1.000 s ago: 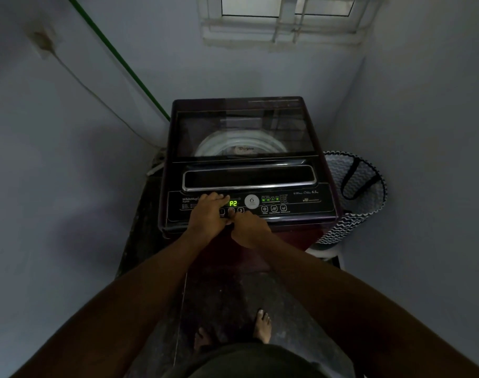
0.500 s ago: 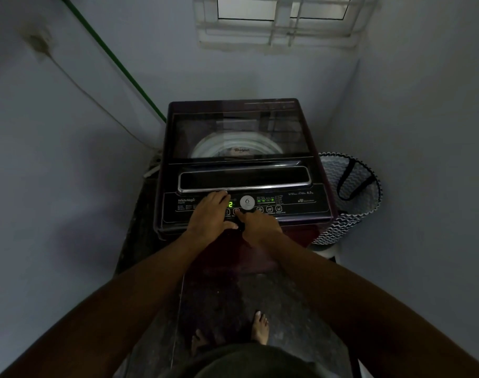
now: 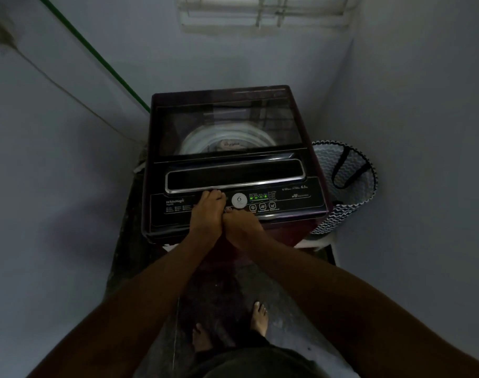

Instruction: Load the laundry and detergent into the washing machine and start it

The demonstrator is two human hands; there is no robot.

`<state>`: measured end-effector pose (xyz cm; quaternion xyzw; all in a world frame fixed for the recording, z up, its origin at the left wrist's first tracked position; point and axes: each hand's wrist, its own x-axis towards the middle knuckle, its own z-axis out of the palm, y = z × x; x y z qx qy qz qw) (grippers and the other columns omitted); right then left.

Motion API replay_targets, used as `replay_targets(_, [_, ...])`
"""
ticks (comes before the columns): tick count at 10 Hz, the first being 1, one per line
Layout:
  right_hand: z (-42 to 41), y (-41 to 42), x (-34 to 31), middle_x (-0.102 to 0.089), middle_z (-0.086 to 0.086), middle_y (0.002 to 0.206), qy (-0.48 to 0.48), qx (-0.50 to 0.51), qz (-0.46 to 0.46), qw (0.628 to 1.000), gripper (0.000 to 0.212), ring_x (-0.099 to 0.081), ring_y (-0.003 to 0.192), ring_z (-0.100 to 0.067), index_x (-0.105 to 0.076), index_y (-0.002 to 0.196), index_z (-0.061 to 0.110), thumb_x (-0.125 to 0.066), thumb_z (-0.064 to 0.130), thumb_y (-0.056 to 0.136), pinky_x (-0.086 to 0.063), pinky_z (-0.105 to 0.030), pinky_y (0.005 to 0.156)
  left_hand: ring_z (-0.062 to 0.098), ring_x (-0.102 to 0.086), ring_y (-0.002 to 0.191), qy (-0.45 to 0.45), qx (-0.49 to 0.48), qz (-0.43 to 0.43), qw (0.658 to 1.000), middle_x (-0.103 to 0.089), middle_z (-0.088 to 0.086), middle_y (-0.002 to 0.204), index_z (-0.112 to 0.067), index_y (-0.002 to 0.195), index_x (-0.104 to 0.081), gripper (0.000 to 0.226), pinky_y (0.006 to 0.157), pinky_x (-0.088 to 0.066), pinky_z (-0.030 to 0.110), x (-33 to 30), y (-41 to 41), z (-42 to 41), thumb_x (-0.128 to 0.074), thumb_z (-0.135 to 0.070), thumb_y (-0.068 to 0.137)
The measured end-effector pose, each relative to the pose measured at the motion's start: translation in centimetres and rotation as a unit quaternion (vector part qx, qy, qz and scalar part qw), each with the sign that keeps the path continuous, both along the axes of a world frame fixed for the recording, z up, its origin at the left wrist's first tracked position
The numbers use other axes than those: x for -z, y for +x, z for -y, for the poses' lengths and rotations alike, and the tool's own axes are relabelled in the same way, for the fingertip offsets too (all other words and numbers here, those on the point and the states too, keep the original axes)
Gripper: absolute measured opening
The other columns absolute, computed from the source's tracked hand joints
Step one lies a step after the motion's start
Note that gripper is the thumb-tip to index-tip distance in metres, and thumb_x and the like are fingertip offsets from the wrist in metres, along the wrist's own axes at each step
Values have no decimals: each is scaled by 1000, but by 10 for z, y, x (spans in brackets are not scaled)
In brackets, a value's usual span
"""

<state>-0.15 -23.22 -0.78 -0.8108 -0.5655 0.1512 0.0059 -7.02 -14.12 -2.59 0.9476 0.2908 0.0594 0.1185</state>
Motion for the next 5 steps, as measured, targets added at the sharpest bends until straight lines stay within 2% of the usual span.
replay_targets(1, [-3, 11, -6, -66, -13, 105, -3, 19, -21, 1000, 18, -66, 92, -31, -64, 107, 10, -54, 16, 94, -55, -41, 78, 19, -47, 108, -1, -10, 9, 1000, -57, 2, 117, -13, 111, -60, 23, 79, -45, 27, -4, 3, 3, -57, -14, 88])
replay_targets(2, [-3, 20, -6, -66, -7, 104, 0, 13, -8, 1000, 20, -66, 91, -26, -65, 106, 16, -55, 27, 94, -51, -37, 76, 17, -47, 103, -6, -25, 5, 1000, -56, 0, 113, -14, 101, -60, 15, 73, -40, 24, -7, 4, 7, -59, -14, 87])
replay_targets(3, [0, 15, -10, -64, -6, 102, 11, 22, -11, 1000, 21, -64, 92, -26, -65, 106, 17, -53, 29, 94, -50, -37, 77, 17, -46, 109, -20, -20, -12, 1000, -53, 0, 123, -13, 115, -58, 32, 78, -43, 26, -10, 0, 9, -65, -19, 85])
replay_targets(4, [11, 18, -3, -59, -8, 106, 33, 26, -15, 999, 25, -61, 95, -27, -65, 109, 17, -55, 31, 90, -49, -39, 79, 19, -42, 123, -30, 7, -41, 999, -45, 1, 141, -11, 137, -47, 75, 96, -42, 30, -7, -7, 6, -78, -35, 74])
replay_targets(5, [22, 28, -2, -59, -12, 117, 34, 25, 8, 999, 35, -58, 106, -30, -65, 116, 10, -63, 27, 85, -49, -41, 89, 21, -33, 137, -28, 13, -80, 996, -35, 4, 152, -11, 147, -35, 91, 113, -29, 33, -10, -9, 3, -76, -47, 74])
